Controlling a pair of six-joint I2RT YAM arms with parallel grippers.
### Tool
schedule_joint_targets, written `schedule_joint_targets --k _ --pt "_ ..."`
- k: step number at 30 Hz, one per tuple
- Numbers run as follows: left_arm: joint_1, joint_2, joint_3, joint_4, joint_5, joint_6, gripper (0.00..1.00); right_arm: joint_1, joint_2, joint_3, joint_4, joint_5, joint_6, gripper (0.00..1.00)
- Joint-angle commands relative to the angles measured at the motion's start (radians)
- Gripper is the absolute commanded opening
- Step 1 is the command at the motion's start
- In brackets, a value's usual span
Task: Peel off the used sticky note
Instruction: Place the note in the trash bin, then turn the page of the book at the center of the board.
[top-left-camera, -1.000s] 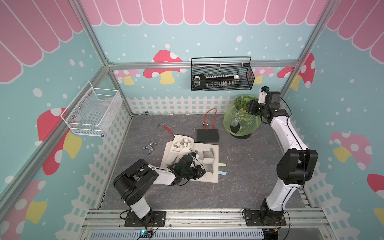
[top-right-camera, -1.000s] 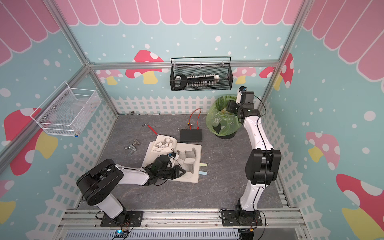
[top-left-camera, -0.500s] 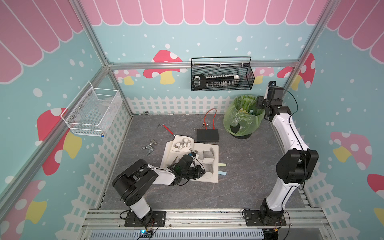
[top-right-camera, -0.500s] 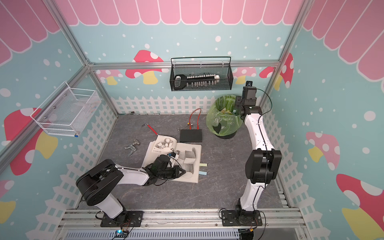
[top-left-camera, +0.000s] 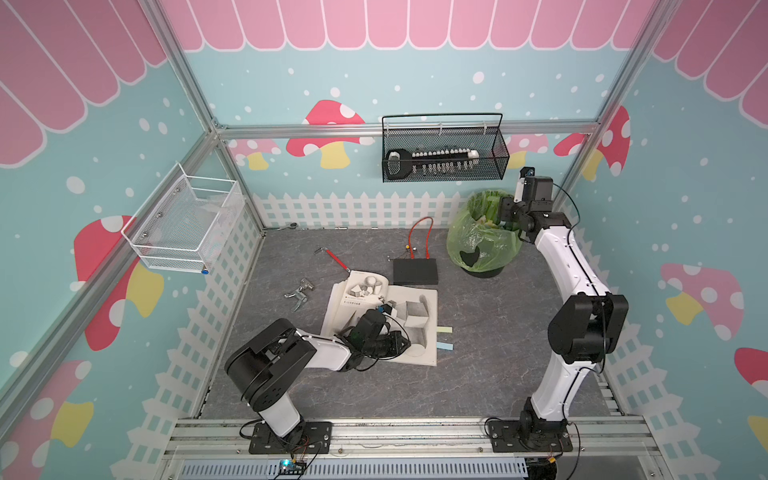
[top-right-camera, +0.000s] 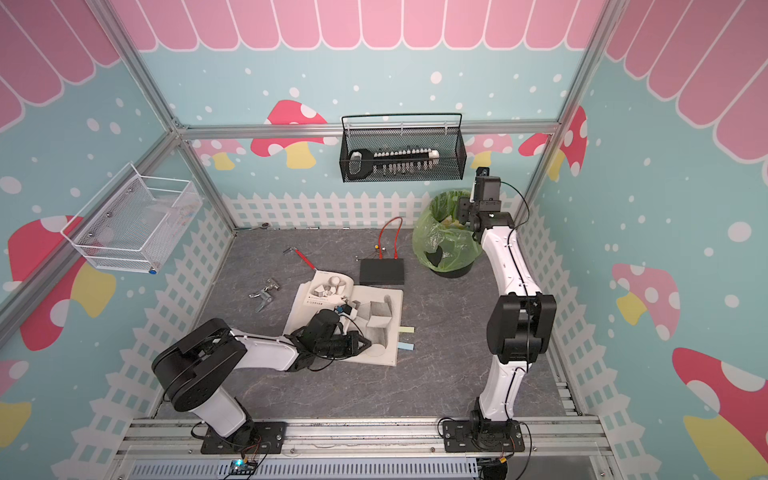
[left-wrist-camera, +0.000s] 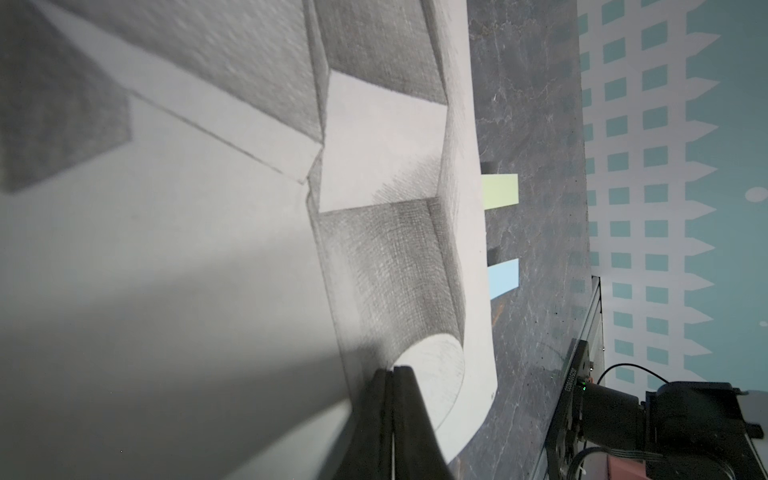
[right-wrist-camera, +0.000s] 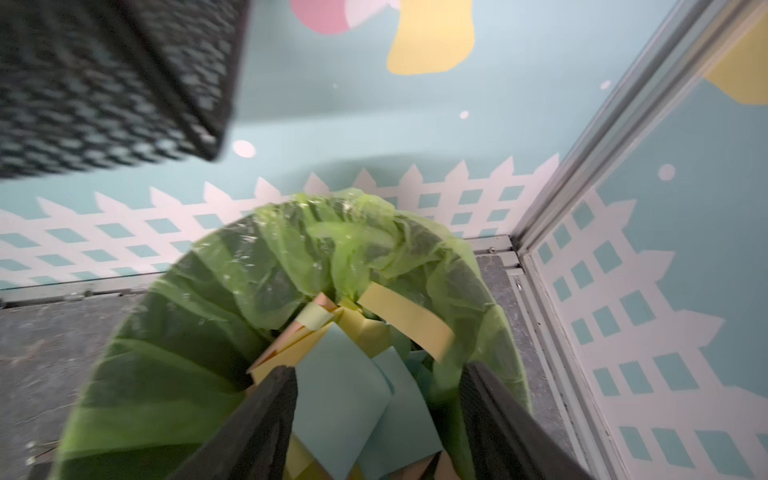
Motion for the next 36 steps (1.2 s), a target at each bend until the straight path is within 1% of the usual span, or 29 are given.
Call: schedule_joint_targets --k 1,3,8,11,14,16,17,21,24,30,36 --pt "0.014 0.03 0.012 -0.062 -0.029 0.028 0.08 0.013 -0.055 0.018 0.016 -0.1 0.036 0.68" --pt "0.013 0.032 0.013 -0.061 -0.027 0.029 0.08 0.017 -0.053 0.016 0.016 -0.118 0.042 0.68" --pt "0.013 0.032 0.01 -0.059 -0.026 0.03 0.08 0.023 -0.054 0.01 -0.008 -0.107 0.045 0.69" --pt "0.014 0.032 0.011 -0.057 -0.027 0.029 0.08 0.041 -0.141 -0.057 -0.009 -0.137 0.041 0.69" --pt "0.013 0.031 0.015 -0.059 -0.029 0.033 0.07 0.111 -0.285 -0.216 0.015 -0.145 0.04 0.69" --pt "0.016 0.027 0.018 -0.062 -0.031 0.035 0.07 0.183 -0.377 -0.359 0.032 -0.162 0.058 0.69" --pt "0.017 0.025 0.023 -0.066 -0.031 0.036 0.07 0.21 -0.409 -0.425 0.046 -0.186 0.076 0.69" --pt "0.018 0.005 0.058 -0.106 -0.034 0.058 0.07 0.294 -0.515 -0.768 0.188 -0.393 0.205 0.69" --pt "0.018 -0.018 0.094 -0.149 -0.047 0.078 0.07 0.355 -0.547 -0.948 0.255 -0.439 0.267 0.69" --pt "0.019 -0.04 0.139 -0.189 -0.059 0.093 0.08 0.429 -0.574 -1.12 0.324 -0.459 0.333 0.69" --pt "0.023 -0.059 0.187 -0.248 -0.088 0.128 0.07 0.462 -0.547 -1.167 0.374 -0.458 0.367 0.69"
